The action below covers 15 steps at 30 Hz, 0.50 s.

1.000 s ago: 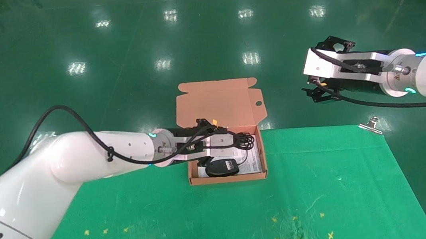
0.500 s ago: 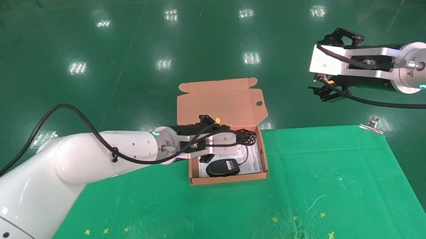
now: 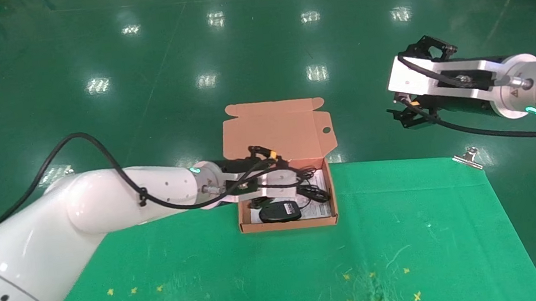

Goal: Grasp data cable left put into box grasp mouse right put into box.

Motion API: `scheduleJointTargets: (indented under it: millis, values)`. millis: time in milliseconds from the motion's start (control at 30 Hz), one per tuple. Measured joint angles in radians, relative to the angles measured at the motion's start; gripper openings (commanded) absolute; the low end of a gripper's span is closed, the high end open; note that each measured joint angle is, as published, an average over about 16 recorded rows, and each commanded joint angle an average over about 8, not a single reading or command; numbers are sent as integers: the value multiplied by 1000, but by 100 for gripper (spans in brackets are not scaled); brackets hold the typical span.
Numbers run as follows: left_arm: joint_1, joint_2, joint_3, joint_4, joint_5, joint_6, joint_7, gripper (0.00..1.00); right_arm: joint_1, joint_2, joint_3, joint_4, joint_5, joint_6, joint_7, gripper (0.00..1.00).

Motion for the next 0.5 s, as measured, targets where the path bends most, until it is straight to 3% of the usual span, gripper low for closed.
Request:
scheduleJointTargets:
  millis: [333,500]
  values:
    - [-54,-15,8,-14,15,-55,11,100,65,-56,1,-77,-51,34,-70,100]
    - [-54,-35,-9,-20,-15,-45,2,100,73,-71,13,-103,-41,15,-112,100]
